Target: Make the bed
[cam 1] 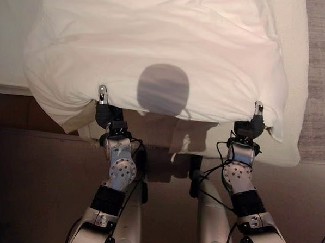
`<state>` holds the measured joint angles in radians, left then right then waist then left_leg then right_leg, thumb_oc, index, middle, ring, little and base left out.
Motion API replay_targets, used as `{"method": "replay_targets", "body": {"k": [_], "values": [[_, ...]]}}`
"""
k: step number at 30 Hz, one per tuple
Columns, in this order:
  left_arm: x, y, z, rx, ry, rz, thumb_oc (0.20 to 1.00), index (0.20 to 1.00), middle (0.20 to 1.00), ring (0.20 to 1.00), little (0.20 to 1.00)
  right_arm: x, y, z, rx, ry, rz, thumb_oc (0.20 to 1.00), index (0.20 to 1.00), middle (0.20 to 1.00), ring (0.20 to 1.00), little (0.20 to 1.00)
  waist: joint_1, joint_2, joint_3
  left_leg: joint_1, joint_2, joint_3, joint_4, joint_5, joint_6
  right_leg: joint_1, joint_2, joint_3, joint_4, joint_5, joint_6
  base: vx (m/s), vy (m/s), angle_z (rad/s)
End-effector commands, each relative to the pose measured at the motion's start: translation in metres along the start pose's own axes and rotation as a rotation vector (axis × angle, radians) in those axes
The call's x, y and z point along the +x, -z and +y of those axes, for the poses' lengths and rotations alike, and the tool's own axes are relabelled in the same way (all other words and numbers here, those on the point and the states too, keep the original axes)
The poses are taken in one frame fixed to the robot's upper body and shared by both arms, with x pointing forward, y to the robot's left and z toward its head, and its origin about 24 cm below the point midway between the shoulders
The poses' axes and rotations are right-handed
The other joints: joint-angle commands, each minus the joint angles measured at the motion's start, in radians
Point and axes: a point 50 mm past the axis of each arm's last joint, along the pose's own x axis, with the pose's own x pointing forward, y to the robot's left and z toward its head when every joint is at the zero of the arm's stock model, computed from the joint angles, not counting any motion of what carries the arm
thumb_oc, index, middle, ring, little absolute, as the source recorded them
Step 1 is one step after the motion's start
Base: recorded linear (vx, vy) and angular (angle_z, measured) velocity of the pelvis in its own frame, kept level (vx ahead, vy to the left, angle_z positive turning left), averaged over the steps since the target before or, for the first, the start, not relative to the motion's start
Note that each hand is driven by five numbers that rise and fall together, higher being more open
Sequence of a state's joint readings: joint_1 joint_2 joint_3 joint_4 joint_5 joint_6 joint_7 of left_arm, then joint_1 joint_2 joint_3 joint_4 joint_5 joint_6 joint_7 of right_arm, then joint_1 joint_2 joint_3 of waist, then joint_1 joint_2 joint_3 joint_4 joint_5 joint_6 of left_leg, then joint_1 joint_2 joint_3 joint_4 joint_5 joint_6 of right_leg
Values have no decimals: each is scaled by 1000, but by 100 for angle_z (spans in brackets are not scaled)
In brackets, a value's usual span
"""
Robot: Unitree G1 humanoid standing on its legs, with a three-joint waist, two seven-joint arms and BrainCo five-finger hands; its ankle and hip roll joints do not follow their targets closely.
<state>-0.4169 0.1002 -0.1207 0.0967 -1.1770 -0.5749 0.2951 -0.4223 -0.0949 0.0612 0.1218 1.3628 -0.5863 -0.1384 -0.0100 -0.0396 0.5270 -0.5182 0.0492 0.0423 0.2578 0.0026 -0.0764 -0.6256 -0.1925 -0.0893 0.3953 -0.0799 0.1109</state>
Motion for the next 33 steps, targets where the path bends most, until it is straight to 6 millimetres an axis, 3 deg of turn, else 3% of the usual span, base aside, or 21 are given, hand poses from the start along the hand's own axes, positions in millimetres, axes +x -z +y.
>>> {"method": "replay_targets", "body": {"k": [1,4,16,26,27,30,31,33], "values": [[11,-17,-4,-21,48,-85,1000,1000,1000,1000,1000,-4,-30,18,-47,-163,-144,200,200,200,200,200,-21,4,-104,-56,-31,10,48,-28,39,27,12,-42,-62,102,13,0,0,0],[14,-10,4,-16,1,-56,1000,1000,1000,1000,1000,-7,-27,25,-26,-199,-127,200,200,200,200,200,-27,-1,-106,-54,-28,15,51,-29,38,25,14,-37,-57,102,14,7,3,-2],[26,-2,7,-31,-31,-29,1000,1000,1000,1000,1000,-10,-22,25,-15,-213,-89,200,200,200,200,200,-42,-13,-113,-56,-22,27,63,-37,37,19,18,-23,-51,101,15,1,1,-1],[28,-15,8,55,-55,-67,1000,1000,1000,1000,1000,-9,-30,18,-33,-168,-113,200,200,200,200,200,-47,-4,-106,-51,-25,29,68,-38,38,23,19,-21,-49,101,15,0,0,-1],[27,-18,12,55,-67,-77,827,827,827,827,827,-8,-32,16,-46,-155,-115,200,200,200,200,200,-46,-3,-108,-52,-25,29,68,-38,37,23,19,-21,-48,101,14,0,0,0],[27,-18,12,55,-68,-77,827,827,827,827,827,-8,-32,16,-46,-155,-115,200,200,200,200,200,-46,-3,-109,-52,-25,29,68,-38,37,23,19,-21,-48,101,14,6,-18,0],[25,-26,17,41,-94,-114,200,200,200,200,200,-9,-35,8,-52,-118,-120,200,200,200,200,200,-41,3,-108,-40,-24,25,63,-37,31,33,24,-21,-45,92,12,7,-54,0],[24,-27,19,37,-99,-120,200,200,200,200,200,-10,-35,7,-51,-111,-120,200,200,200,200,200,-41,5,-110,-37,-23,25,54,-29,31,34,24,-23,-49,96,10,0,-66,-2]]}}
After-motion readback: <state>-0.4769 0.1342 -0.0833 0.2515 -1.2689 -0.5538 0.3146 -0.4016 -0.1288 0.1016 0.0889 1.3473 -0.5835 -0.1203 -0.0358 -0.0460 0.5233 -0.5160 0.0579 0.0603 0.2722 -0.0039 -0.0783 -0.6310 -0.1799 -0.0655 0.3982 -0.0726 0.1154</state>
